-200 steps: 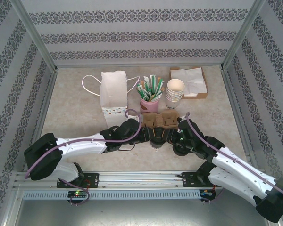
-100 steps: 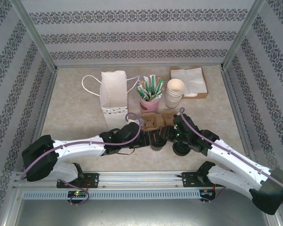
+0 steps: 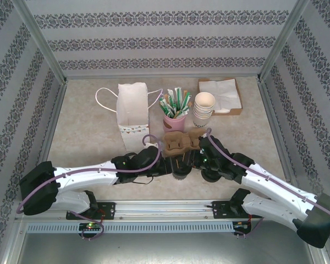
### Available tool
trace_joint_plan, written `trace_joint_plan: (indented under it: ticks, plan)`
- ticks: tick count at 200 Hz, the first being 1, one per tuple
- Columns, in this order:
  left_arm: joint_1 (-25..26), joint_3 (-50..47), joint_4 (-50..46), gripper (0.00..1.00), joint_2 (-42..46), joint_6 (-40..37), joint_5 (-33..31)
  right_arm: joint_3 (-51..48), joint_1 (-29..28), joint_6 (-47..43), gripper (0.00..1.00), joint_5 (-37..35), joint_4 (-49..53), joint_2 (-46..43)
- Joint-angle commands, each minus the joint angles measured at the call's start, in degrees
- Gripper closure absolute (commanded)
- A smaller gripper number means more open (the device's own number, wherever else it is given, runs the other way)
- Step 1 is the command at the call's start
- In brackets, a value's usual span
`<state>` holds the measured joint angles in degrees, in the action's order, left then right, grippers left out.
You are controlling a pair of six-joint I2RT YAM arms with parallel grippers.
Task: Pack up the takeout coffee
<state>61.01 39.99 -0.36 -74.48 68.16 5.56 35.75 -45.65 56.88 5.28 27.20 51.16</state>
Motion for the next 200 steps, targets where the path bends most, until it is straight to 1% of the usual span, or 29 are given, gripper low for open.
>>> trace_joint_plan:
  ticks: [1, 15, 25, 34, 62, 95, 117, 146, 163, 184, 200]
  plan:
    - [0.8, -0.6, -6.0, 0.46, 0.5, -1.1, -2.1, -0.5, -1.3, 1.3, 0.63, -0.3, 3.6, 0.7]
    - [0.8, 0.4, -7.0, 0.45, 0.8, -1.8, -2.9, 0.2, -1.5, 1.3, 0.61, -1.1, 4.3, 0.7]
    - [0.8, 1.0, -7.7, 0.42, 1.0, -2.3, -3.2, 0.5, -1.6, 1.0, 0.59, -1.2, 4.5, 0.5]
    - [0.7, 1.5, -8.2, 0.39, 1.2, -2.6, -3.4, 0.8, -1.6, 0.7, 0.56, -1.4, 4.7, 0.4]
    - [0.7, 2.1, -10.0, 0.35, 2.3, -3.5, -4.7, 2.6, -1.6, -0.3, 0.47, -3.5, 7.6, -0.1]
    - [0.7, 4.1, -12.2, 0.28, 3.7, -7.0, -6.3, 5.1, -1.6, -1.9, 0.38, -4.8, 10.1, -0.7]
    - [0.6, 6.0, -15.4, 0.26, 4.8, -8.8, -7.7, 5.9, -1.5, -2.2, 0.34, -5.5, 10.7, -0.8]
    - [0.5, 6.9, -16.2, 0.23, 7.9, -11.2, -9.0, 8.4, -1.4, -3.7, 0.33, -6.5, 11.4, -0.3]
    - [0.4, 8.1, -16.7, 0.22, 9.6, -13.6, -9.2, 11.7, -1.2, -6.2, 0.33, -9.5, 14.5, 0.4]
    - [0.2, 10.7, -21.1, 0.20, 11.7, -18.4, -10.9, 16.1, 0.2, -10.2, 0.33, -13.2, 17.8, 1.8]
    - [-0.3, 14.0, -26.6, 0.18, 12.9, -22.8, -13.9, 18.5, 2.7, -13.2, 0.34, -14.7, 18.5, 3.4]
